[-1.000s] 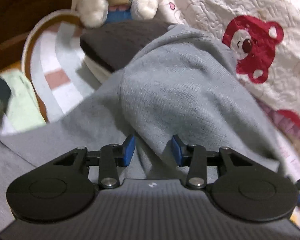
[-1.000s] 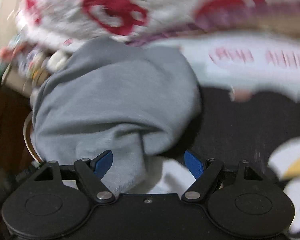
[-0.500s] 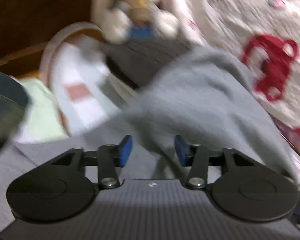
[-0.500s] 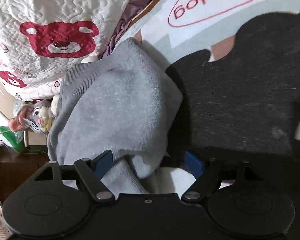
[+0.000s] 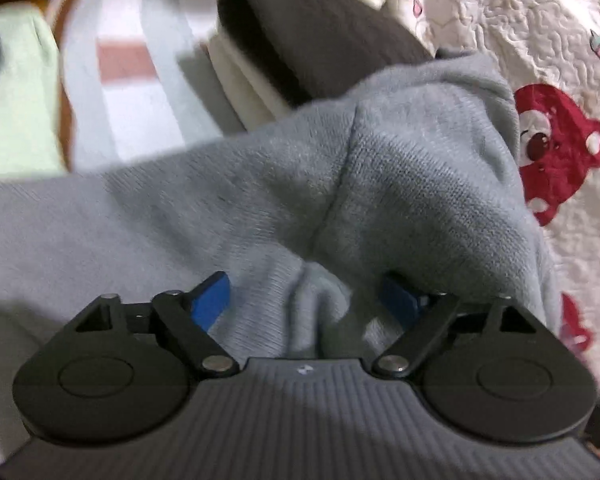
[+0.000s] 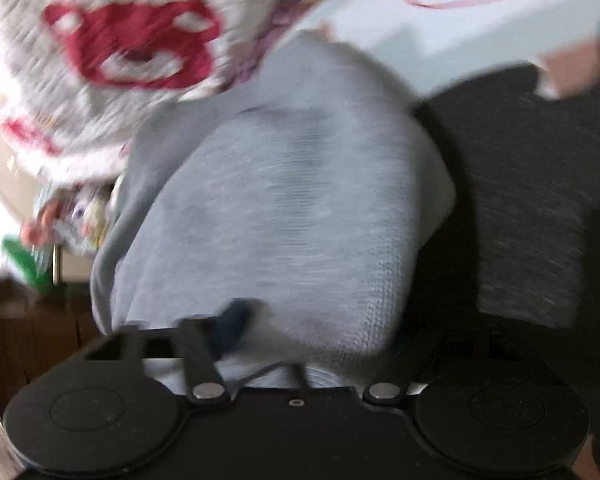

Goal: Fold clothes
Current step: 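Grasp the grey cardigan edge with the right tool and lift it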

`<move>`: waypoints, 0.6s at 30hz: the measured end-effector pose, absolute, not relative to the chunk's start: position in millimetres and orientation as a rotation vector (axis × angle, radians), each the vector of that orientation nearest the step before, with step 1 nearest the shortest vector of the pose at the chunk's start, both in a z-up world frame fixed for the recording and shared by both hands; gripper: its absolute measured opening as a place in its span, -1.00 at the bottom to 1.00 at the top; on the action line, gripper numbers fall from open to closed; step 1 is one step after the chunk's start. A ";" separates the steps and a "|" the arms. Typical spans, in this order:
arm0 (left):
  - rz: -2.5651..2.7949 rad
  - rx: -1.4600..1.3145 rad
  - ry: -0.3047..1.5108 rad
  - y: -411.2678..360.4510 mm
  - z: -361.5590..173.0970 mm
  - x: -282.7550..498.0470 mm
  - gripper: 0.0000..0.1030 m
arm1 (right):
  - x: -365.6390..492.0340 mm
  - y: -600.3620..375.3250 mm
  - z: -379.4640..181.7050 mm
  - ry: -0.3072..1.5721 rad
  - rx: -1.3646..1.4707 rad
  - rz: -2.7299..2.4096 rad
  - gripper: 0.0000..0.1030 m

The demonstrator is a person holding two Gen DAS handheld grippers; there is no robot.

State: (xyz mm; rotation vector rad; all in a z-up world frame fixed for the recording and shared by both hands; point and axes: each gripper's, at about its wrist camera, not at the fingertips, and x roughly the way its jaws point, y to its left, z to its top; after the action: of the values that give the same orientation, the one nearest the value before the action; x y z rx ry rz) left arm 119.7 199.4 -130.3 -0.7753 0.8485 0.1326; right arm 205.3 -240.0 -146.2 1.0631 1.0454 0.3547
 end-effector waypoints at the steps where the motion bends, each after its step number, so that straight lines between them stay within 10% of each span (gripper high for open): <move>1: 0.108 -0.765 0.847 197.4 -129.9 122.2 0.67 | 205.0 -235.9 -139.4 1.030 1.019 0.377 -0.23; 3: 0.058 -0.744 0.844 193.3 -128.9 127.0 0.56 | 203.5 -228.9 -126.3 0.998 0.948 0.423 -0.46; 5: -0.011 -0.696 0.847 185.2 -123.2 130.4 -0.14 | 198.5 -225.2 -111.6 0.964 0.917 0.468 -0.49; 11: -0.244 -0.624 0.827 156.1 -99.2 122.4 -0.94 | 173.4 -225.4 -72.8 0.854 0.860 0.552 -0.56; 18: -0.280 -0.464 0.805 118.1 -79.1 106.9 -1.00 | 144.1 -232.0 -52.9 0.792 0.703 0.518 -0.63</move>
State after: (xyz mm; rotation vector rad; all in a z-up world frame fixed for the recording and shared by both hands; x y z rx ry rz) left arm 106.9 118.1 -79.1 -0.4638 0.8049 -0.2799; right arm 144.1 -232.0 -52.9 0.7027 0.7922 0.5176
